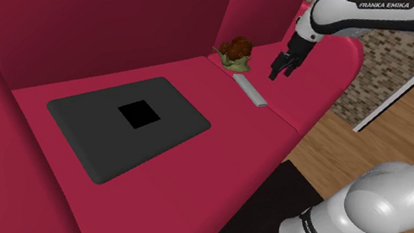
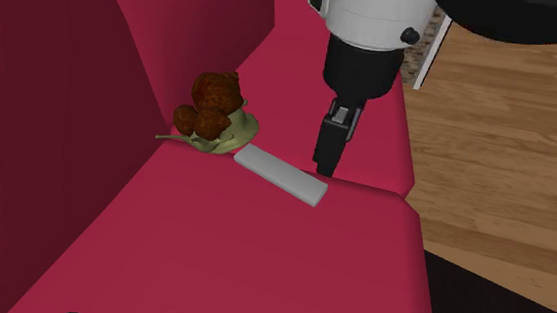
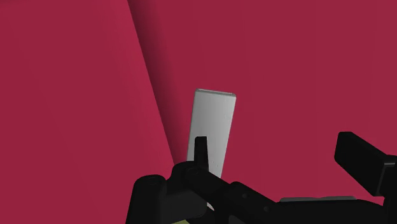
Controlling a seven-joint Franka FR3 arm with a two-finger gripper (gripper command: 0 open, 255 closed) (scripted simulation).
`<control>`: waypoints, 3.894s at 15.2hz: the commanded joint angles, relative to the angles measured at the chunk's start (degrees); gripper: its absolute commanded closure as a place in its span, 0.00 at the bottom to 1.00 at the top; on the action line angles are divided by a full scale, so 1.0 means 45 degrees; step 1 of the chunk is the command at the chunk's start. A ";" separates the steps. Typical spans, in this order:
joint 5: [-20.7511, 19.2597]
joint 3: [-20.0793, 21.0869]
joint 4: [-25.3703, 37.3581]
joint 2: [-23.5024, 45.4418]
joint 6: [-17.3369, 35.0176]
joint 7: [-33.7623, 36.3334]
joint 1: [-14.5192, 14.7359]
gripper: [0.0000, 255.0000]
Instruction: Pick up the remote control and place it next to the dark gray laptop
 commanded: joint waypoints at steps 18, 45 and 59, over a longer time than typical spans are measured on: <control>0.1988 -0.0658 0.2962 0.6856 0.3537 -0.2127 -0.0207 0.00; 0.1796 -0.0707 0.3400 0.6278 0.2537 -0.2009 -0.0163 1.00; 0.1073 -0.0454 0.2080 0.3785 0.1424 -0.0967 0.0266 1.00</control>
